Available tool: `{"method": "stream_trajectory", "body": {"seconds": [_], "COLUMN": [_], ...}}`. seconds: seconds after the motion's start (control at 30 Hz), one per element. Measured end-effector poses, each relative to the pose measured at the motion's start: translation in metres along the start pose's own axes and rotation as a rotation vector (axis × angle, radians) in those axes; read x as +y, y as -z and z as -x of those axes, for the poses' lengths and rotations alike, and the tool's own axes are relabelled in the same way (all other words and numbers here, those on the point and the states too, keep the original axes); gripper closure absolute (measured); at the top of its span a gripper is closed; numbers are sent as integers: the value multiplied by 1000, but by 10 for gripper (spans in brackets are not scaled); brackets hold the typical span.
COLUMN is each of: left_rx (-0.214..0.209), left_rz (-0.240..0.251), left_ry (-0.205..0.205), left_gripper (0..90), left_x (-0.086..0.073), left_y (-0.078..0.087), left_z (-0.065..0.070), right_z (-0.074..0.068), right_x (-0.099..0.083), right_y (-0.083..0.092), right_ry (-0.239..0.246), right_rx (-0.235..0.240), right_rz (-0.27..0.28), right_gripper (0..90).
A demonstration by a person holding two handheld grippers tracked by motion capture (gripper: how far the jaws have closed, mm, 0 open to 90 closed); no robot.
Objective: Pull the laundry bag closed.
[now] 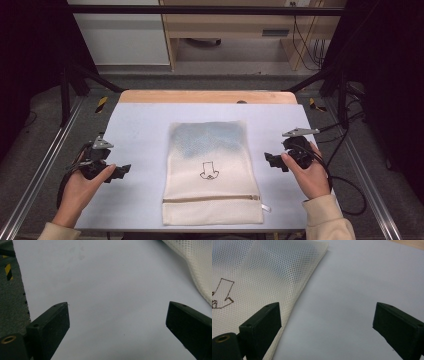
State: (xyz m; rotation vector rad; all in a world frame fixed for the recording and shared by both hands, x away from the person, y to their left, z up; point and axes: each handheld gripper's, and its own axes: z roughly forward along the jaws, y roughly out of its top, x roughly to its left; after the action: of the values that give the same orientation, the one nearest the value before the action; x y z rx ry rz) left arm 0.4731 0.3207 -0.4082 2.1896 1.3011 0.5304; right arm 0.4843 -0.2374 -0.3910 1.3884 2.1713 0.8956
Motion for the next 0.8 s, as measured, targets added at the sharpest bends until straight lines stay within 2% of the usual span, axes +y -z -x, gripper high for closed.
{"method": "stream_trajectory", "body": {"seconds": [0.1, 0.23, 0.47, 0.53, 0.67, 0.73, 0.8], "left_rx": [7, -9, -26, -28, -14, -11, -2], "left_rz": [14, 11, 38, 55, 139, 162, 185], "left_ry": [14, 29, 15, 19, 25, 8, 10], "left_gripper": [50, 50, 50, 49, 52, 52, 51], "left_x": [-2, -6, -12, -14, -19, -20, -21], "left_y": [-6, -15, -27, -31, -37, -40, -42], "left_z": [-5, -6, -4, -3, -1, 1, 3], "right_z": [6, 11, 17, 18, 18, 18, 17], "right_x": [-5, -13, -26, -29, -35, -39, -42], "right_y": [-7, -14, -26, -29, -36, -39, -42], "right_ry": [-18, -38, -53, -58, -59, -48, -41], "right_rx": [-15, -16, -37, -39, -59, -66, -77], "right_rz": [13, 14, 16, 18, 26, 48, 68], "right_gripper": [97, 97, 107, 108, 113, 113, 114]}}
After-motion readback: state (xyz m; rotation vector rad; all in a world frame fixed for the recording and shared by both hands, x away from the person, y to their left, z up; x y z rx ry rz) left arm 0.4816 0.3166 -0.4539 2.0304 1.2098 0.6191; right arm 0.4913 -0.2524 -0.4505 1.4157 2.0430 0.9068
